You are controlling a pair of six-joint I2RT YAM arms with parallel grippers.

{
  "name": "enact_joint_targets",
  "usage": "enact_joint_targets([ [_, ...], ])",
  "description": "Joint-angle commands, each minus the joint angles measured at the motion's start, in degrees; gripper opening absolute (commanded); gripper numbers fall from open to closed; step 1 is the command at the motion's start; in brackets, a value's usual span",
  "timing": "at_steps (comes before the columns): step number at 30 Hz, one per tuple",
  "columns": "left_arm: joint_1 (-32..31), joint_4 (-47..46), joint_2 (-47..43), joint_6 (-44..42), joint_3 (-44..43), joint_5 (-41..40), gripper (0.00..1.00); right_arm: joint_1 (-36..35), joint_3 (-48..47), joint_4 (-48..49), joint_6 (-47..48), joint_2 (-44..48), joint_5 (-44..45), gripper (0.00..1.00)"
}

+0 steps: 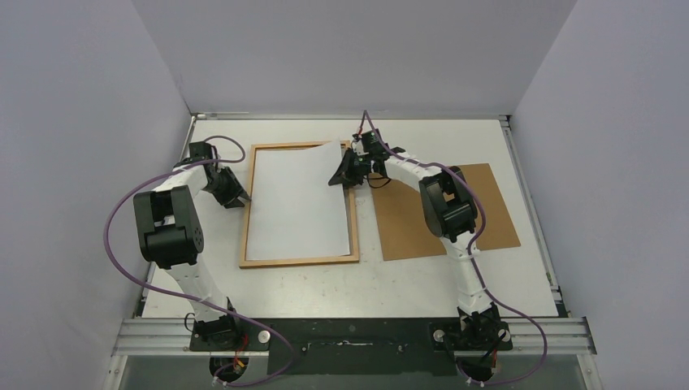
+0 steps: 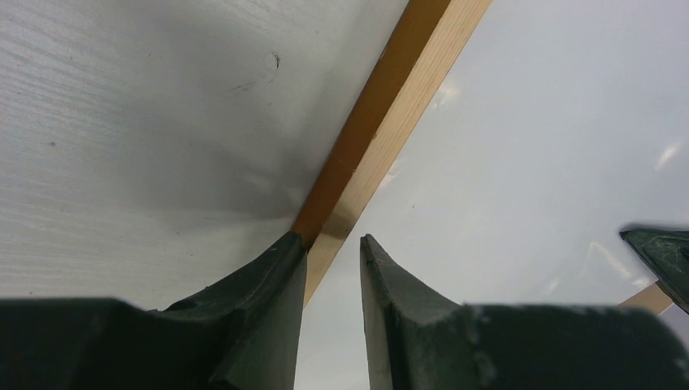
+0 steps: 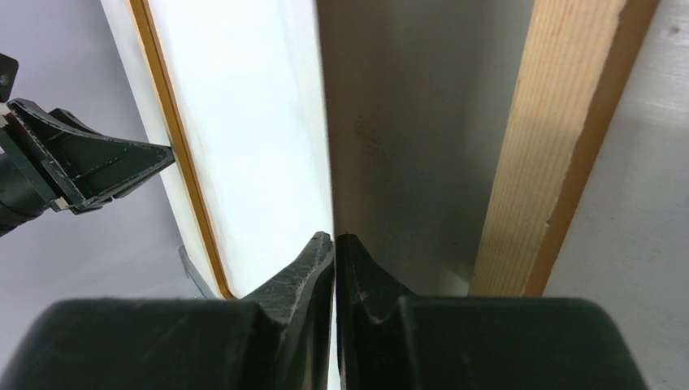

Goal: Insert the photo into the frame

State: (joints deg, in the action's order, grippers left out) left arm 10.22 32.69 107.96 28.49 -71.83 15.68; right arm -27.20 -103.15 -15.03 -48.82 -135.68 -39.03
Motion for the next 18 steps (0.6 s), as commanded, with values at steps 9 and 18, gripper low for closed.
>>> enact_joint_targets([
  [9, 0.2, -0.2, -1.7, 0.4, -2.4, 0.9, 0.34, -0.7, -1.4, 0.2, 3.3, 3.5, 4.8, 0.30],
  [18, 0.1, 2.8, -4.1, -0.3, -5.1, 1.0, 0.39, -0.3, -2.1, -4.3, 5.5, 6.5, 6.9, 0.40],
])
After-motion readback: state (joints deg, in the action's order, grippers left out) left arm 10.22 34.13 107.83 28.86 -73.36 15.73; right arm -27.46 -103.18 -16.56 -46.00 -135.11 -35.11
